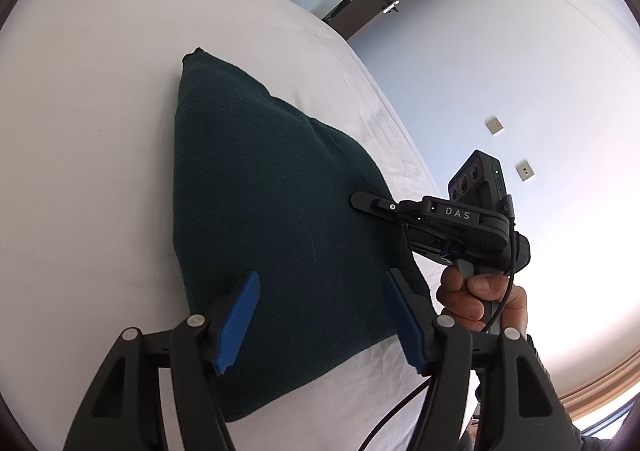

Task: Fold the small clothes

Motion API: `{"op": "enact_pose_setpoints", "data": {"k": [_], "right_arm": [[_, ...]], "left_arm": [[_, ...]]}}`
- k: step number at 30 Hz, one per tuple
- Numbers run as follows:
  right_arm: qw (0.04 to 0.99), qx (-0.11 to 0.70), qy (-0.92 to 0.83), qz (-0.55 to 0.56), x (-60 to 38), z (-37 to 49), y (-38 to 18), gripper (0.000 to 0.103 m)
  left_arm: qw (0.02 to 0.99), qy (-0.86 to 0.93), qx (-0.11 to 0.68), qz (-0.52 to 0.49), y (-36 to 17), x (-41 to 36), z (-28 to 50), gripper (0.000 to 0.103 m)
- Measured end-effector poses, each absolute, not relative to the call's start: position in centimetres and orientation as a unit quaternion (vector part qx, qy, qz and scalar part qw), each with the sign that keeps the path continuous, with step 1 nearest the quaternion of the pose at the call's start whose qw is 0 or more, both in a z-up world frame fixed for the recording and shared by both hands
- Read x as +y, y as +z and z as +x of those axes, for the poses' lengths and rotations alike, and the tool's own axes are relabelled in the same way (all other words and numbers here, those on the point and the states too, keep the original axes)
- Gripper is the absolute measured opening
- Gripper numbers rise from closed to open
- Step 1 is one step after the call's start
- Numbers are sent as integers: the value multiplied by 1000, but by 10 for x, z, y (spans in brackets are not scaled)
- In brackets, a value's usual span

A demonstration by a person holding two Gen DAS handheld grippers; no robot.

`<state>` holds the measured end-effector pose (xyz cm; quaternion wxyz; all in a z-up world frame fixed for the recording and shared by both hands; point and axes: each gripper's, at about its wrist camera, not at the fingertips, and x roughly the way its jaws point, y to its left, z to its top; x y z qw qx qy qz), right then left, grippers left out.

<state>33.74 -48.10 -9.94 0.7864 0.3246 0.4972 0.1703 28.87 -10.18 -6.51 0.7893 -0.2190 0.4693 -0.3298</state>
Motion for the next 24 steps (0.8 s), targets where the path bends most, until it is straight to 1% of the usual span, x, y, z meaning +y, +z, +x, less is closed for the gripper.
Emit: {"op": "enact_pose_setpoints", "data": {"k": [6, 8, 13, 15, 18, 20, 21, 23, 24], "right_arm": [[788, 492, 135, 345, -530, 327, -107, 12], [778, 505, 139, 347, -541, 328, -123, 12], [778, 492, 140, 365, -549, 335, -147, 12], [783, 490, 135, 357, -545, 334, -143, 12], [806, 487, 131, 310, -547, 319, -126, 12], [807, 505, 119, 283, -539, 327, -130, 12], [809, 504, 123, 275, -536, 331, -130, 13], [806, 497, 128, 295, -542, 327, -127, 16], [803, 495, 126, 308, -543, 323, -125, 20]], "left_arm": [[790, -335, 475, -194, -69, -115, 289, 67], [790, -334, 478, -187, -71, -118, 290, 67], [798, -328, 477, -169, -72, -122, 288, 67], [804, -323, 471, -169, -69, -118, 288, 67], [815, -310, 455, -180, -65, -110, 290, 67], [820, -296, 458, -173, -66, -115, 294, 73], [822, -288, 463, -163, -69, -115, 295, 73], [821, -286, 467, -160, -74, -115, 298, 75], [823, -280, 467, -161, -76, -112, 300, 75]]}}
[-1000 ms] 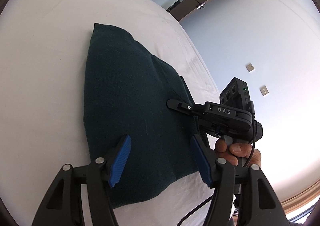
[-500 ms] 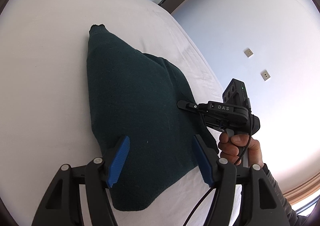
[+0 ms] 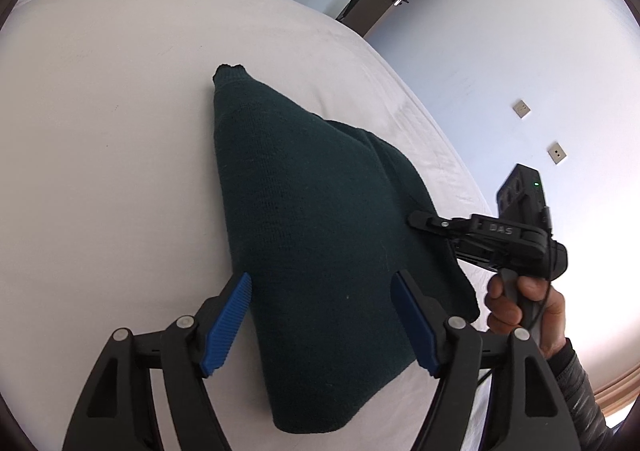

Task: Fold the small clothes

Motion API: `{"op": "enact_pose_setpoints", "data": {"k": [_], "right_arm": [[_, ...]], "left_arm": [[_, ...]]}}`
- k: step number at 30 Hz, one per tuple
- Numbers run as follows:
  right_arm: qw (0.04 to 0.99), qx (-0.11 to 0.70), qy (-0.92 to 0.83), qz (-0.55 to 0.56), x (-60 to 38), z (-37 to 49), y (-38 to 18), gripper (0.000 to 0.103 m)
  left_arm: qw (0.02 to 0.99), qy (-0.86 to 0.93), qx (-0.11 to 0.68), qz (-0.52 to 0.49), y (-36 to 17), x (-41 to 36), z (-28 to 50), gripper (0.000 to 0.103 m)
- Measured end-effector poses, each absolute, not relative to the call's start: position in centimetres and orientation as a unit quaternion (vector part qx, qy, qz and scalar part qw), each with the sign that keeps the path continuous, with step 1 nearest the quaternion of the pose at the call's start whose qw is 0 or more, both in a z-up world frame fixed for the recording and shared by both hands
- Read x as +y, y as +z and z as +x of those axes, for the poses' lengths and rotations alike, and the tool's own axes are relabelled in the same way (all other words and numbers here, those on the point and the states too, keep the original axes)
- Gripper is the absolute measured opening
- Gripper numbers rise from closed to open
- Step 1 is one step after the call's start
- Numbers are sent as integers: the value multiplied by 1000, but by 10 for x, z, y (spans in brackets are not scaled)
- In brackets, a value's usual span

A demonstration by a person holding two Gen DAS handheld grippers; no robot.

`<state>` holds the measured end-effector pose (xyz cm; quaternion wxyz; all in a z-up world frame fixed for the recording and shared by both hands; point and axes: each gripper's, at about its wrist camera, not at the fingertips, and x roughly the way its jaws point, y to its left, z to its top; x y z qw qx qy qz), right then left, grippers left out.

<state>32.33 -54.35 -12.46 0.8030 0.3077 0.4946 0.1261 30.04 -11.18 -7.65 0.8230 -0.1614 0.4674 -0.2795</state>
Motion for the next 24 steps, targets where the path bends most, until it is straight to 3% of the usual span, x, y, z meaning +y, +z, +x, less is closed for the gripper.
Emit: {"op": "enact_pose_setpoints", "data": {"k": [2, 4, 5, 10, 11, 12, 13, 14, 15, 19, 24], "right_arm": [[817, 475, 113, 306, -549, 311, -111, 27], [838, 455, 95, 285, -551, 299, -93, 43], [842, 448, 95, 287, -552, 295, -89, 62], [819, 485, 105, 288, -554, 299, -103, 65], [809, 496, 112, 297, -553, 303, -112, 61], [804, 498, 115, 302, -553, 306, -119, 50], [804, 498, 114, 304, -551, 310, -126, 44], [799, 499, 123, 312, -550, 313, -130, 33], [792, 501, 132, 325, -548, 317, -133, 30], [809, 503, 112, 284, -528, 322, -131, 22], [841, 480, 98, 228, -495, 297, -88, 18]], "left_arm": [[824, -266, 469, -175, -81, -103, 306, 76], [823, -257, 471, -187, -84, -99, 313, 79], [822, -254, 475, -187, -87, -99, 317, 82], [792, -257, 528, -165, -109, -122, 343, 84], [793, -258, 529, -157, -109, -126, 345, 84], [795, -258, 530, -145, -108, -131, 347, 81], [793, -262, 533, -136, -107, -137, 349, 62], [791, -261, 539, -128, -107, -141, 351, 57], [793, -254, 541, -116, -106, -145, 351, 55], [799, -251, 538, -97, -97, -149, 347, 40], [801, -252, 532, -113, -73, -131, 326, 36]]}}
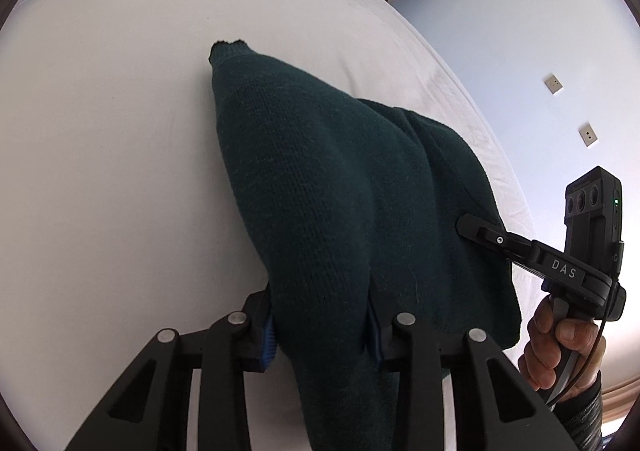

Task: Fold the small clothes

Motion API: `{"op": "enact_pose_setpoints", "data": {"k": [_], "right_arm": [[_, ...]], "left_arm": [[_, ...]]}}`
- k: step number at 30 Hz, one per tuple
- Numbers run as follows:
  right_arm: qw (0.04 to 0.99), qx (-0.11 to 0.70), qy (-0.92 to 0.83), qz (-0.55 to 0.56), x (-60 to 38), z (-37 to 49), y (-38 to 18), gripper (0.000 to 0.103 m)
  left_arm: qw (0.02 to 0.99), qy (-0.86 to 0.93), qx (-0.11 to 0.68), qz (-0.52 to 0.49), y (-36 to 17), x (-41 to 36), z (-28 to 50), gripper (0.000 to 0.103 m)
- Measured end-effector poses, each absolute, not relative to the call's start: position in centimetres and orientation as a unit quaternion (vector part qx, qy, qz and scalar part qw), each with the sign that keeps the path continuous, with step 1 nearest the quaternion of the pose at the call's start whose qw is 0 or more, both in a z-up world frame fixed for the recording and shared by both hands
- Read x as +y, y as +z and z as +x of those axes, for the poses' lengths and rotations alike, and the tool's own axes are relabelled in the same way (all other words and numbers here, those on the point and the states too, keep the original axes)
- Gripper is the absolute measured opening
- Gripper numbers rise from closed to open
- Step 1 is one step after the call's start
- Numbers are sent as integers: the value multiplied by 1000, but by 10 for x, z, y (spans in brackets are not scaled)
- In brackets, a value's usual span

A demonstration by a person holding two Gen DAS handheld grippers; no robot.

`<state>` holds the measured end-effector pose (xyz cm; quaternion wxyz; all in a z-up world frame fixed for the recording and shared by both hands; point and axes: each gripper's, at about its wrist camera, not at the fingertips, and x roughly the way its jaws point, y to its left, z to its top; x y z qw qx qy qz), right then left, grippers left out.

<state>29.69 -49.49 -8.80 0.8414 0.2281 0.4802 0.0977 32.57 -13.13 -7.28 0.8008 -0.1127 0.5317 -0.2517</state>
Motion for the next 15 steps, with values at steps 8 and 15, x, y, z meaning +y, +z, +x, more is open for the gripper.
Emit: {"op": "enact_pose_setpoints", "data": {"k": [8, 15], "right_arm": [[858, 446, 152, 205, -409, 219, -30, 18], [833, 454, 212, 234, -327, 136, -35, 18]], "left_arm": [[825, -241, 503, -95, -21, -50, 251, 36], [828, -228, 505, -86, -20, 19, 166, 36]]}}
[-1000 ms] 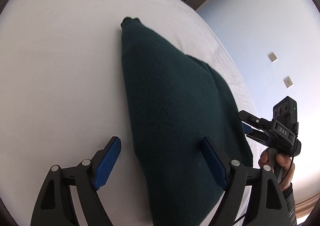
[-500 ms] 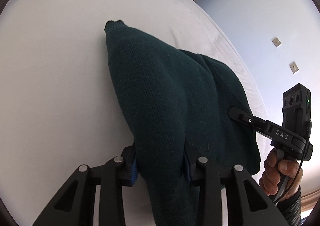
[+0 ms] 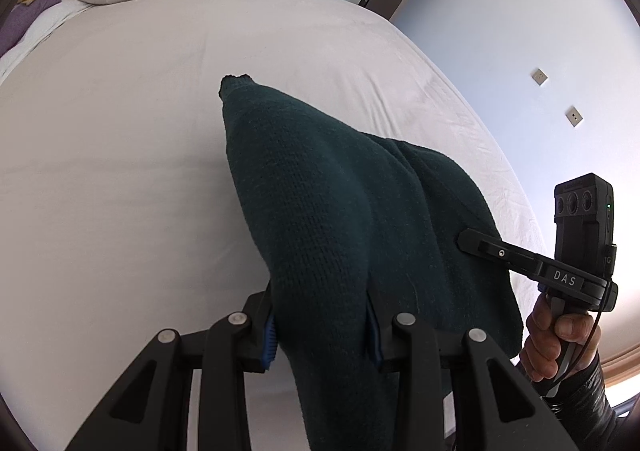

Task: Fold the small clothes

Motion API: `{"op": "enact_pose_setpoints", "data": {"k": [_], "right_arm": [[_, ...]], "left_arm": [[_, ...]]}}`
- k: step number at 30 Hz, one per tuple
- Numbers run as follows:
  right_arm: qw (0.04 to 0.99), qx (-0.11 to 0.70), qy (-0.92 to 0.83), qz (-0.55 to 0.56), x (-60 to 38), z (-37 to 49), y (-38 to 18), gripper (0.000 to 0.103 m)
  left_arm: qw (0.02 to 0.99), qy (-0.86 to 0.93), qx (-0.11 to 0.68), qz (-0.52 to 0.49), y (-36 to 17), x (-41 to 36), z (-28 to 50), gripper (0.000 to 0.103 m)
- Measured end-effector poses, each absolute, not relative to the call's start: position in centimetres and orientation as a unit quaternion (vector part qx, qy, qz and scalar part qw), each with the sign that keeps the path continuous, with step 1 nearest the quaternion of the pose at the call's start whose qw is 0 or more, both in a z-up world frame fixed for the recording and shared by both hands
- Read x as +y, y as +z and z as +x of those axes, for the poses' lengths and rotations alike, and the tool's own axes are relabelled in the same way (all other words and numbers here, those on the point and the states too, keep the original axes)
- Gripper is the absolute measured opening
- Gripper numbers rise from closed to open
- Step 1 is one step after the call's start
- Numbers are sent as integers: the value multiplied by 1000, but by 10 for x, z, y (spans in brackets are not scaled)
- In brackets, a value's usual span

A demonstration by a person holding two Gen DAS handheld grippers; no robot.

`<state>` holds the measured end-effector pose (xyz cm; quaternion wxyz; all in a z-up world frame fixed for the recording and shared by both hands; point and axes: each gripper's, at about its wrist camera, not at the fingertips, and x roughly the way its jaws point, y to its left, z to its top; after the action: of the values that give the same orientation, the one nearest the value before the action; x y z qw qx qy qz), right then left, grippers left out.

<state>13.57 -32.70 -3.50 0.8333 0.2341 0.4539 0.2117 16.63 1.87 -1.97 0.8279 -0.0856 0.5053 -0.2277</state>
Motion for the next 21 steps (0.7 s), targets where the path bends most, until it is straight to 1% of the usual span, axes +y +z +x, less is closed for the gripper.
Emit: {"op": "enact_pose_setpoints", "data": {"k": [3, 6, 8, 9, 11, 13, 14, 15, 17, 21], "right_arm": [[817, 467, 221, 257, -302, 103, -58, 18], [805, 491, 207, 261, -285, 82, -94, 18], [793, 504, 191, 284, -287, 77, -121, 20], [783, 505, 190, 310, -292, 73, -133, 23], [768, 494, 197, 357, -302, 66, -146, 23], [770, 490, 197, 358, -302, 59, -146, 27], [772, 493, 193, 352, -301, 57, -144, 30], [773, 495, 186, 350, -302, 55, -141, 36], [784, 488, 166, 345, -316, 49, -130, 42], [813, 449, 135, 346, -355, 39, -96, 43]], "left_arm": [[821, -217, 520, -90, -43, 36, 138, 37], [809, -205, 543, -93, -83, 41, 130, 39], [811, -209, 533, -121, -100, 46, 127, 46], [812, -216, 525, -135, -103, 48, 126, 47], [811, -217, 521, -153, -106, 54, 125, 53], [812, -214, 520, -153, -104, 55, 123, 55], [816, -209, 519, -146, -100, 55, 121, 56], [821, -202, 516, -138, -93, 51, 120, 56], [838, -184, 500, -120, -76, 49, 115, 56], [874, -167, 447, -96, -34, 36, 113, 56]]}}
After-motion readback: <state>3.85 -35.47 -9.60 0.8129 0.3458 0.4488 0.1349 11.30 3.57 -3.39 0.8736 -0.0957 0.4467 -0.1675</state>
